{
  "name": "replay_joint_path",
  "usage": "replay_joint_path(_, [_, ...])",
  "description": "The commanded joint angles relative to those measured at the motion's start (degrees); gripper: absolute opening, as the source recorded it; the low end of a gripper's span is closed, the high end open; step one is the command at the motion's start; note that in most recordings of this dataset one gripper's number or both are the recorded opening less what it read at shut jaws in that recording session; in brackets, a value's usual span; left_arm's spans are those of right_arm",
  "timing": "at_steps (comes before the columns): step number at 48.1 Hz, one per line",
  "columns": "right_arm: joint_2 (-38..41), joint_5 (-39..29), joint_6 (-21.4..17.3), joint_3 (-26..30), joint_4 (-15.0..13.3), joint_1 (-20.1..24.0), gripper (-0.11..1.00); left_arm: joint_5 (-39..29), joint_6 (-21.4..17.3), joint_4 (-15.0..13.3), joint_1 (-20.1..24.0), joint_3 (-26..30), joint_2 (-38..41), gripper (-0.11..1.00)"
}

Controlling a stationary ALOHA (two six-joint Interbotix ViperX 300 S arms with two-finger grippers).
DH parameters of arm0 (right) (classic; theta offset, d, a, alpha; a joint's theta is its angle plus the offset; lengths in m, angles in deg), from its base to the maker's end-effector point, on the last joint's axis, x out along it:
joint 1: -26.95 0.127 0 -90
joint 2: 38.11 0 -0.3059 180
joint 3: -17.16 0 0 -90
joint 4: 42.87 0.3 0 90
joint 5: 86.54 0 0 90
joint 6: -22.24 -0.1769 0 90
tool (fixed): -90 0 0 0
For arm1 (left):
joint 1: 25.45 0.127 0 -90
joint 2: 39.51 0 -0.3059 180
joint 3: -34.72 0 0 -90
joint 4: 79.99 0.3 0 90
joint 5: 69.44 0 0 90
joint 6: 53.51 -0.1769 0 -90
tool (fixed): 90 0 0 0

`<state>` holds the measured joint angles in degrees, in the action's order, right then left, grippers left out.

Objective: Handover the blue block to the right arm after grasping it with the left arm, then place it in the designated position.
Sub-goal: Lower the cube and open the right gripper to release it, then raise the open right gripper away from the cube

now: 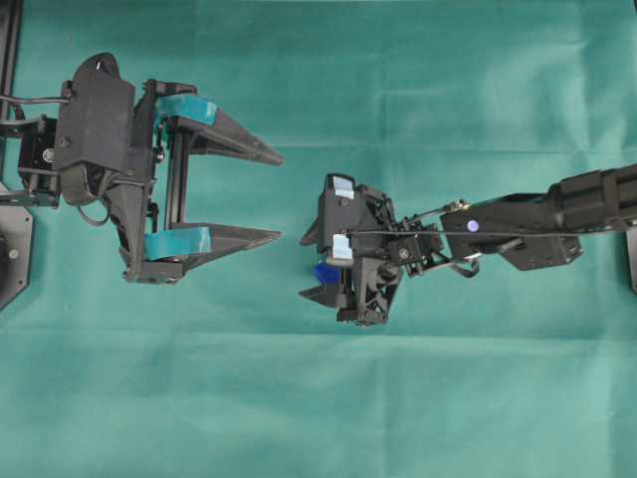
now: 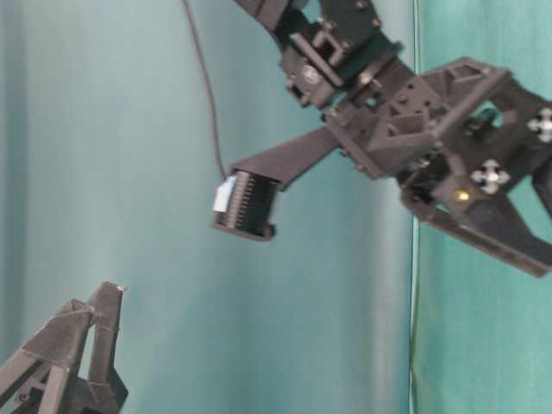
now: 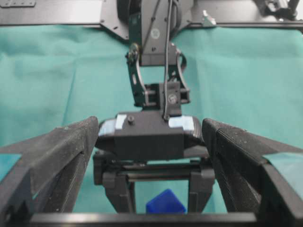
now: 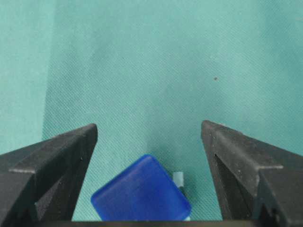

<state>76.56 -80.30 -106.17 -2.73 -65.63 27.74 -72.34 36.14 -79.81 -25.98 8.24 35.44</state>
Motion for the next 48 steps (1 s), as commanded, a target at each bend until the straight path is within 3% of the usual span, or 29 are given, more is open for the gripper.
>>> replay_joint_path(1, [-4.1,-1.5,0.1,1.1,-0.3,-0.2,0.87,0.2,-0.1,0.0,0.1,1.4,-0.2,1.00])
replay_joint_path(23, [-20.4,-14.2,0.2,0.0,-3.4,-0.2,0.87,0.2,-0.1,0.0,0.1,1.5,-0.2,1.00])
replay_joint_path(48, [-35.0,-20.7,0.2,-0.4,-6.8,-0.2,0.87,0.2,-0.1,0.0,0.1,1.5,-0.2,1.00])
